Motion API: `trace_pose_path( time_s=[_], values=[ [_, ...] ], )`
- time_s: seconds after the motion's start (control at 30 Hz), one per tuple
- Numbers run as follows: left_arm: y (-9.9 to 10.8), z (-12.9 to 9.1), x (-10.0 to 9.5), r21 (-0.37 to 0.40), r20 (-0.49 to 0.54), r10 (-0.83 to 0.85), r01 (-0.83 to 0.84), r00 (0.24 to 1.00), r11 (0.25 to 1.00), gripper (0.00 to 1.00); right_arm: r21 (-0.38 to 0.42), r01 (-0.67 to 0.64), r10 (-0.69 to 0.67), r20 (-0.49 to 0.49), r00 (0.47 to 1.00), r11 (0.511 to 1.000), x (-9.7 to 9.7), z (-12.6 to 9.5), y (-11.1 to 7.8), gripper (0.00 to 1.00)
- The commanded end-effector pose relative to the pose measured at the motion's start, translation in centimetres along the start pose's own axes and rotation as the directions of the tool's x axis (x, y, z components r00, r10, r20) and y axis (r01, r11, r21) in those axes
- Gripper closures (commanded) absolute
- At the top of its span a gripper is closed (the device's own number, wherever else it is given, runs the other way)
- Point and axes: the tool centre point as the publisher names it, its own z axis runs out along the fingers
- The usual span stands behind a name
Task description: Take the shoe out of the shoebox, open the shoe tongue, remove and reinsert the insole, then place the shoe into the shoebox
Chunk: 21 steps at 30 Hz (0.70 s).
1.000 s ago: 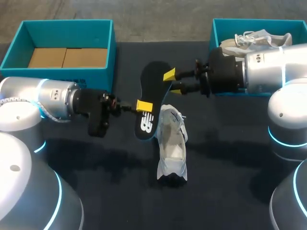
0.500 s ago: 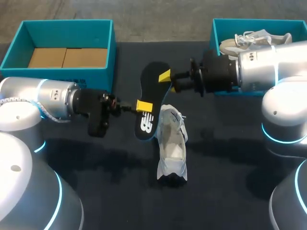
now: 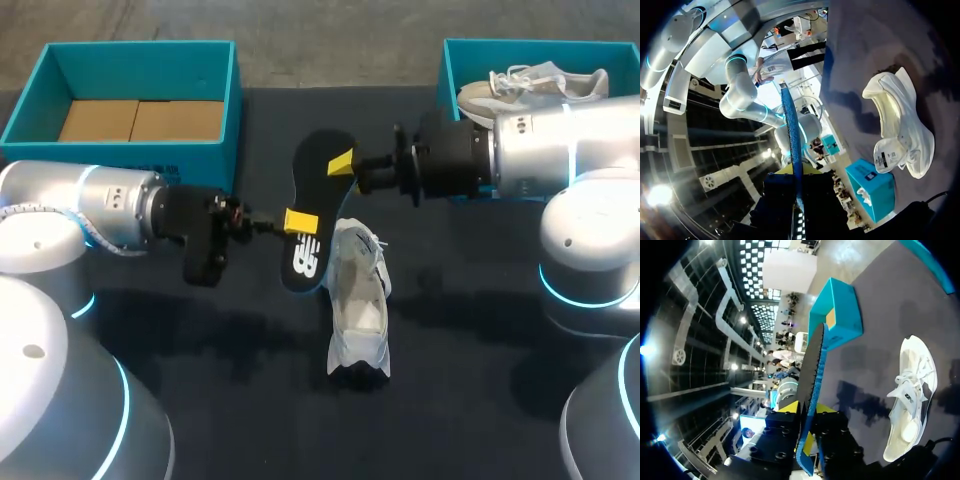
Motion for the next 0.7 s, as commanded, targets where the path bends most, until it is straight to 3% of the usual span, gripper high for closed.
trace_pose_path(
  time_s=[0.03,0.33,0.4,0.43,0.7],
  values=[
    [-0.1,0.1,0.1,-0.004,0.001,0.003,-0.003,1.000,1.000,1.00,-0.006,0.000,0.000,0.000,1.000,1.000,0.1,0.4,-0.2,1.00],
    [-0.1,0.1,0.1,-0.004,0.001,0.003,-0.003,1.000,1.000,1.00,0.001,0.001,-0.001,-0.011,1.000,1.000,0.0,0.5,-0.1,1.00],
    [-0.1,0.1,0.1,0.000,0.002,-0.004,0.004,1.000,1.000,0.23,0.003,0.002,-0.002,-0.014,1.000,1.000,-0.1,0.5,0.0,1.00],
    [-0.1,0.1,0.0,0.001,0.003,-0.005,0.005,1.000,1.000,0.00,0.004,0.002,-0.002,-0.015,1.000,1.000,-0.1,0.5,0.0,1.00],
    [-0.2,-1.9,0.0,-0.017,-0.034,-0.025,0.025,0.999,1.000,0.00,0.006,0.006,-0.005,-0.030,1.000,1.000,-0.8,-0.1,0.0,1.00]
  ],
)
